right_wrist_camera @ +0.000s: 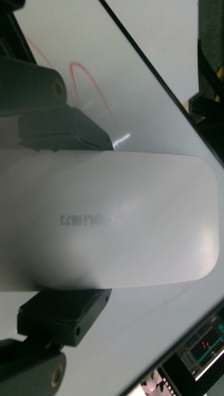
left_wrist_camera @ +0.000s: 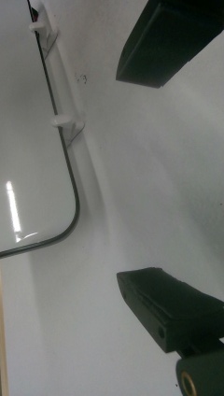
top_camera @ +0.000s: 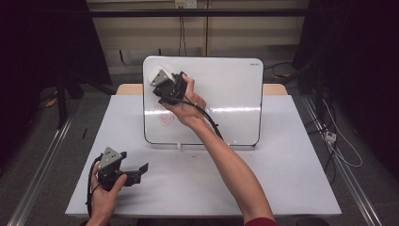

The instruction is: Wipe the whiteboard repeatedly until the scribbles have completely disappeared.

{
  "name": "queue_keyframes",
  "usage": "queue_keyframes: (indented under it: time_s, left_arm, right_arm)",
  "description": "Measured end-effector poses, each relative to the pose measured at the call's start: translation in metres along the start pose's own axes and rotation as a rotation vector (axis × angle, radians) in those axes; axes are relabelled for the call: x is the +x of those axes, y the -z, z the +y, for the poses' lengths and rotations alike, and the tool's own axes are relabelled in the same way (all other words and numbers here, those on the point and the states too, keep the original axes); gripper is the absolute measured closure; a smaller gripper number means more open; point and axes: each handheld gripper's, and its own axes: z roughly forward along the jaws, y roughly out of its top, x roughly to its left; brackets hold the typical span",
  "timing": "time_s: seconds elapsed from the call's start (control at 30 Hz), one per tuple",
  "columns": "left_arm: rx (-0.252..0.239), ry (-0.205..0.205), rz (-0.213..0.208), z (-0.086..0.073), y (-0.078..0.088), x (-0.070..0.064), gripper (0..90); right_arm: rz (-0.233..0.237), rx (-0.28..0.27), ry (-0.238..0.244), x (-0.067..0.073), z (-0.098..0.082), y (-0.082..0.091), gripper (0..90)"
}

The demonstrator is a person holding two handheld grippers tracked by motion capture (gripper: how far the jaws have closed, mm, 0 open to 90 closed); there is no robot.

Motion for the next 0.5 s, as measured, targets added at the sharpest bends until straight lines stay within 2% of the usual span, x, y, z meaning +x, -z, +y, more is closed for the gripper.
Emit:
queue_keyframes:
  time_s: [0.07, 0.1, 0.23, 0.37, 0.43, 0.5]
  left_arm:
    - [0.001, -0.001, -0.001, -0.001, 0.0, 0.0, 4.8]
    - [0.002, 0.001, 0.001, -0.001, 0.0, 0.001, 4.8]
    - [-0.002, 0.004, 0.004, 0.0, 0.0, 0.001, 4.8]
    - [-0.001, 0.003, 0.006, 0.0, 0.0, 0.001, 4.8]
    - [-0.003, 0.002, 0.004, 0.0, 0.0, 0.001, 4.8]
    - [-0.003, -0.001, 0.003, 0.0, 0.0, 0.001, 4.8]
  right_arm:
    - [-0.018, 0.006, 0.008, -0.008, -0.001, 0.001, 31.4]
    - [-0.027, 0.001, -0.016, -0.012, -0.001, 0.003, 31.4]
    - [-0.05, 0.001, -0.054, -0.028, -0.003, 0.006, 31.4]
    - [-0.076, 0.003, -0.035, -0.022, -0.002, 0.006, 31.4]
    - [-0.071, -0.005, -0.045, -0.02, -0.004, 0.006, 31.4]
    - [-0.06, -0.006, -0.019, -0.017, -0.006, 0.007, 31.4]
